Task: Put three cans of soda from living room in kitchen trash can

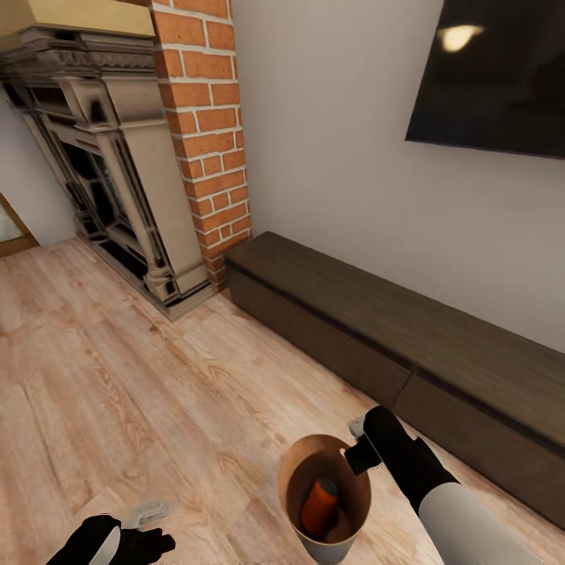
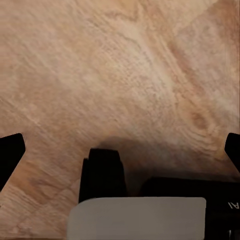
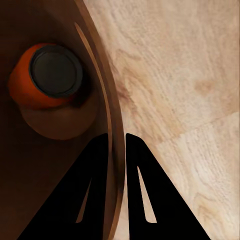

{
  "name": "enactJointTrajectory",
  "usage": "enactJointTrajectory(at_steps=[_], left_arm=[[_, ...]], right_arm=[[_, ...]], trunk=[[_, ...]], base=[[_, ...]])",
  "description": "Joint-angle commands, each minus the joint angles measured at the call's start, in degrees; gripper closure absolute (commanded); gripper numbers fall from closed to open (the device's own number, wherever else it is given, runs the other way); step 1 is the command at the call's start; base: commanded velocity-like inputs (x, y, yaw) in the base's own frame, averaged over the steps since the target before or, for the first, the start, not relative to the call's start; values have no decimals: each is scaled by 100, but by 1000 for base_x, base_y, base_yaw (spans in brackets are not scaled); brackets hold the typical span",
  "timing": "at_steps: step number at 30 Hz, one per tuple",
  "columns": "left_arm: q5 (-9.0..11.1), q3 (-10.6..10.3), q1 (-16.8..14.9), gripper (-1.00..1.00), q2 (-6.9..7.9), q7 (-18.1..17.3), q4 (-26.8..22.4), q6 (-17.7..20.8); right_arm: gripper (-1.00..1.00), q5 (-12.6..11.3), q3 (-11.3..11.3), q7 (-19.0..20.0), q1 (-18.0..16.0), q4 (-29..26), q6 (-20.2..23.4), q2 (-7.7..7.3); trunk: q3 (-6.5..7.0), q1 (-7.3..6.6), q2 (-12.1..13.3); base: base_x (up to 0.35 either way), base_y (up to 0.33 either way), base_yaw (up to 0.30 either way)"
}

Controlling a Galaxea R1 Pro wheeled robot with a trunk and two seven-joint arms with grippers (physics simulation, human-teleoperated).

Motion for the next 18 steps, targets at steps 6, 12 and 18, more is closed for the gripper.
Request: enactJointTrajectory(at_steps=[6,12,18], left_arm=[[7,1,0,-100,190,-3,-2,9],[8,1,0,-100,250,-8,0,13],[9,1,0,-100,264,-23,1,21]], right_arm=[[100,-96,-24,28,-107,3,17,18],[100,-113,-68,39,-241,9,17,-20],[100,-136,-85,68,-324,12,17,-37]], trunk=[[-49,0,0],[-97,0,0],[-145,0,0]], base=[[0,0,173],[0,0,174],[0,0,177]])
